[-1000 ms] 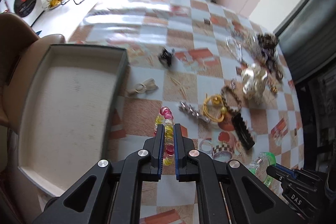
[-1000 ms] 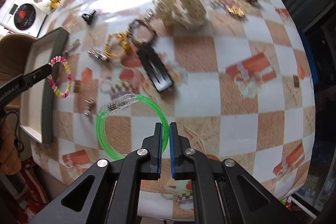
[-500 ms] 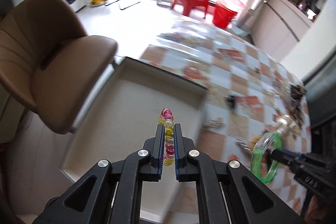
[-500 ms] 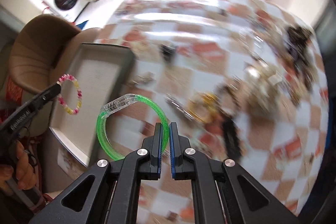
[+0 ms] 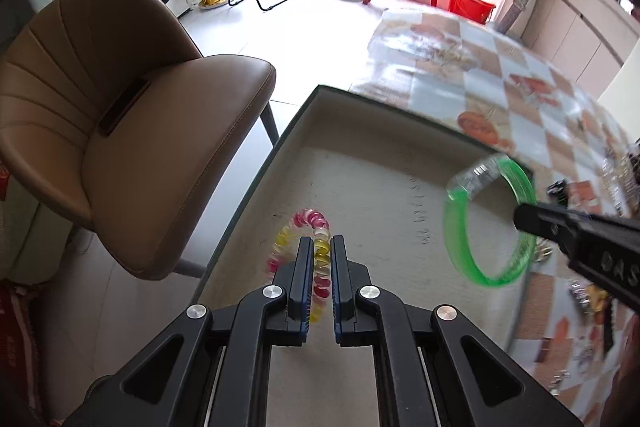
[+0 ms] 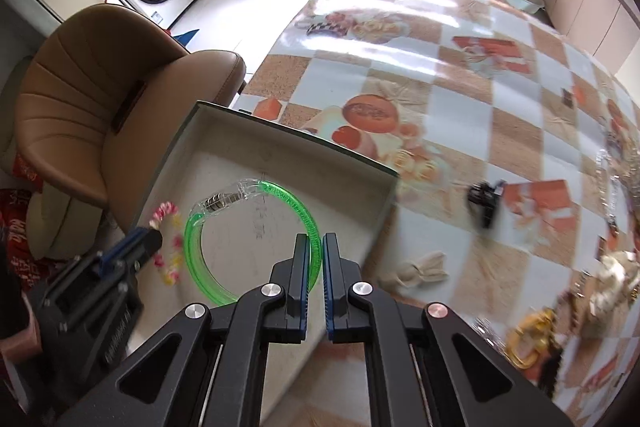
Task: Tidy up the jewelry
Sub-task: 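Carry both bracelets into the grey tray and open both tools, then grasp the black claw clip with the left tool while the right tool grasps the polka-dot scrunchie, then carry the claw clip and scrunchie into the tray and release both, then move both tools back over the remaining jewelry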
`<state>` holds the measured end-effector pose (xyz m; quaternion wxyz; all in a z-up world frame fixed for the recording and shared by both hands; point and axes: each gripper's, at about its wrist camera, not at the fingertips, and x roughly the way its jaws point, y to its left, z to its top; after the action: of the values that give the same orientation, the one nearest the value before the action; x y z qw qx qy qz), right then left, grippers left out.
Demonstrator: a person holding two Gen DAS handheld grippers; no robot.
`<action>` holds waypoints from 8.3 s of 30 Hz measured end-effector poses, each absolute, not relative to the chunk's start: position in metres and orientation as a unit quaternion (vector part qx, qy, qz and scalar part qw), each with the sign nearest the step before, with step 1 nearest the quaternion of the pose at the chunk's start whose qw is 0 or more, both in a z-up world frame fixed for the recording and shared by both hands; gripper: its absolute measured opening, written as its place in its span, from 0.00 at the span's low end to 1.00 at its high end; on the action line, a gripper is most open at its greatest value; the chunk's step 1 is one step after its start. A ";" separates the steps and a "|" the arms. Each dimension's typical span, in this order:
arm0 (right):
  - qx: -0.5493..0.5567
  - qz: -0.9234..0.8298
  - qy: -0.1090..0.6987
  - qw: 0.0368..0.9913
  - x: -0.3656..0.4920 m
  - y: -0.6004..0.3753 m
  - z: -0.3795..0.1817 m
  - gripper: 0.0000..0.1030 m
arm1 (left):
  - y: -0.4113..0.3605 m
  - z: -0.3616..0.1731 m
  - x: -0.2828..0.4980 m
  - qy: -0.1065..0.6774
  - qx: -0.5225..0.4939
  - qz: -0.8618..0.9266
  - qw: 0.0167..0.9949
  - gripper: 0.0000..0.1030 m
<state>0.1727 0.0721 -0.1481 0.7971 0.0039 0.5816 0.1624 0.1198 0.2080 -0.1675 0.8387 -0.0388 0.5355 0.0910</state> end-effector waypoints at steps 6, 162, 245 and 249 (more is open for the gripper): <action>-0.010 0.137 0.590 0.796 0.189 0.079 -0.178 0.06 | 0.201 -0.188 0.121 0.546 -0.030 0.085 0.833 0.11; 0.153 0.031 0.566 0.810 0.106 -0.189 -0.127 0.20 | 0.044 -0.113 0.123 0.533 -0.076 -0.094 0.837 0.29; 0.092 0.176 0.614 0.764 0.080 0.001 -0.140 0.69 | 0.216 -0.176 0.037 0.589 -0.023 0.122 0.799 1.00; 0.109 0.154 0.612 0.768 0.073 -0.030 -0.138 0.76 | 0.209 -0.172 0.037 0.586 -0.008 0.115 0.802 1.00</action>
<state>0.0727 -0.0297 -0.1377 0.7682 0.1095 0.6118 0.1538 0.0366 0.2088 -0.1720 0.8018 -0.0082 0.5863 0.1154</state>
